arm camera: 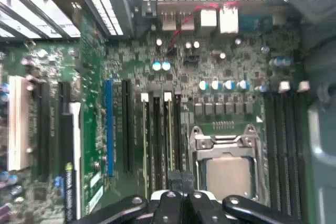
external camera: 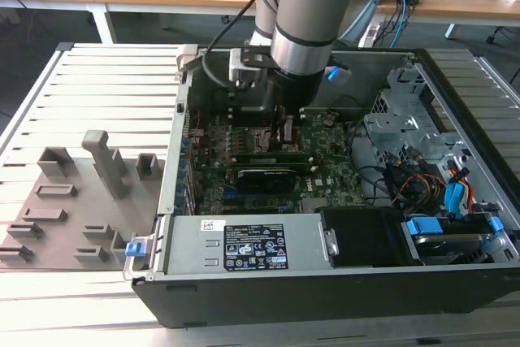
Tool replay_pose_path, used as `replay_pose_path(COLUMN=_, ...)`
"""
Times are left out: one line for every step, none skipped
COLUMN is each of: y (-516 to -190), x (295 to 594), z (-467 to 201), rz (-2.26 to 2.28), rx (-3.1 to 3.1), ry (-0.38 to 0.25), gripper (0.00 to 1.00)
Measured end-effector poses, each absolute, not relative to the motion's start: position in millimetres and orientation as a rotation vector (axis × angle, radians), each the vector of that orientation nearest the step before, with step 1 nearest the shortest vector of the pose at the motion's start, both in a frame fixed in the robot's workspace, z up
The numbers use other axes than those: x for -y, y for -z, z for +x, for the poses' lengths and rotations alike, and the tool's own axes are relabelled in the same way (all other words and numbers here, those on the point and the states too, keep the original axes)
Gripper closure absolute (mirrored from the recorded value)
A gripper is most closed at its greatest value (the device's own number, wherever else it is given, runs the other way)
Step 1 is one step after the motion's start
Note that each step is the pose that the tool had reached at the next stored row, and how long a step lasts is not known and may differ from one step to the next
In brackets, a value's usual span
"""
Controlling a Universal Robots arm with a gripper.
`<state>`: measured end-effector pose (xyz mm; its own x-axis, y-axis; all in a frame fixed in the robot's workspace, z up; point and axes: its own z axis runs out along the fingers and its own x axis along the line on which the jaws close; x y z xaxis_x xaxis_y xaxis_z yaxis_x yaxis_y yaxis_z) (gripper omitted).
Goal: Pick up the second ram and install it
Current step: 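Press down the second ram until it locks into place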
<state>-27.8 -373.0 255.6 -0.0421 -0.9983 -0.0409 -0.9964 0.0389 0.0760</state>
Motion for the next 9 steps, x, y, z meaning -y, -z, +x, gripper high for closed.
replay_pose_path(y=-266, x=373, z=-28, rz=2.158, rx=2.247, ry=0.130, gripper=0.89)
replay_pose_path(y=-279, x=373, z=-28, rz=2.158, rx=2.247, ry=0.130, gripper=0.89)
replay_pose_path(y=-290, x=373, z=-28, rz=2.158, rx=2.247, ry=0.130, gripper=0.89)
replay_pose_path(y=-294, x=373, z=-28, rz=2.158, rx=2.247, ry=0.130, gripper=0.89)
replay_pose_path(y=-294, x=373, z=-28, rz=2.158, rx=2.248, ry=0.130, gripper=0.89)
replay_pose_path(y=-294, x=373, z=-28, rz=2.158, rx=2.247, ry=0.130, gripper=0.89)
replay_pose_path(y=-294, x=373, z=-28, rz=2.158, rx=2.247, ry=0.130, gripper=0.89)
replay_pose_path(y=-294, x=373, z=-28, rz=2.158, rx=2.247, ry=0.130, gripper=0.89)
replay_pose_path(y=-294, x=373, z=-28, rz=2.158, rx=2.247, ry=0.130, gripper=0.89)
